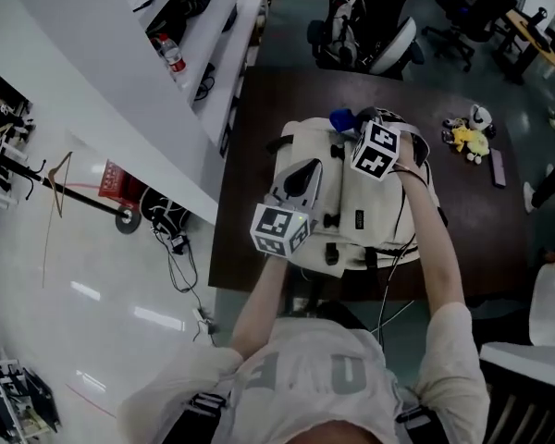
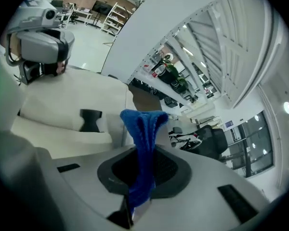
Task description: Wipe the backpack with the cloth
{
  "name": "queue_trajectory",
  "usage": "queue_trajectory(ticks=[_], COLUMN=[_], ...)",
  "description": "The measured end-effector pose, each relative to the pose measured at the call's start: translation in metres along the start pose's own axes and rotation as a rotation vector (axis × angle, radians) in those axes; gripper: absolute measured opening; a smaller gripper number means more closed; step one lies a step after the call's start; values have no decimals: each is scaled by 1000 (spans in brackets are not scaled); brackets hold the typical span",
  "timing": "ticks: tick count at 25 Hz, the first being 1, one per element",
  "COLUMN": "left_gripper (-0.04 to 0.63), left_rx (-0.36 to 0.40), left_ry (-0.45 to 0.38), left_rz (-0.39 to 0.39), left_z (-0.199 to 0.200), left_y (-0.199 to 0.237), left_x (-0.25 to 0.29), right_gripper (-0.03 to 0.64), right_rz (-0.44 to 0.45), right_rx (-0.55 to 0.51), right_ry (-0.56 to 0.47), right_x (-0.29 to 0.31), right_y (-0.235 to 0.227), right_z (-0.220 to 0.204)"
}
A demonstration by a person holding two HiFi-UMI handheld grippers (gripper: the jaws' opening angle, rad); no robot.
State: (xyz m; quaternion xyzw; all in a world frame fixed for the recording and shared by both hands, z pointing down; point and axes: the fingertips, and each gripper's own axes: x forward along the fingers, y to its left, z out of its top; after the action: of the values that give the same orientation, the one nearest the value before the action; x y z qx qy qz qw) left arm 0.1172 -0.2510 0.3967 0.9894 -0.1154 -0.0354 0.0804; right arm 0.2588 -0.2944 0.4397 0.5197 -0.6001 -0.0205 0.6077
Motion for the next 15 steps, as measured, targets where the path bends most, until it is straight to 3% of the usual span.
queue_trajectory(ticks=[6, 11, 15], left_gripper=[5, 5, 5], left_rx=[1, 2, 0], left_ry=[24, 24, 16], left_rz=[43, 68, 70], left_z=[-7, -9, -10], left_y=[7, 12, 13], left_x=[7, 9, 9], right_gripper=[41, 41, 41], right_rz=[109, 176, 184], right_rx=[-107, -214, -156], right_ry=[43, 27, -6], right_x=[54, 54, 40], right_y=[20, 30, 33], right_z=[-2, -1, 3])
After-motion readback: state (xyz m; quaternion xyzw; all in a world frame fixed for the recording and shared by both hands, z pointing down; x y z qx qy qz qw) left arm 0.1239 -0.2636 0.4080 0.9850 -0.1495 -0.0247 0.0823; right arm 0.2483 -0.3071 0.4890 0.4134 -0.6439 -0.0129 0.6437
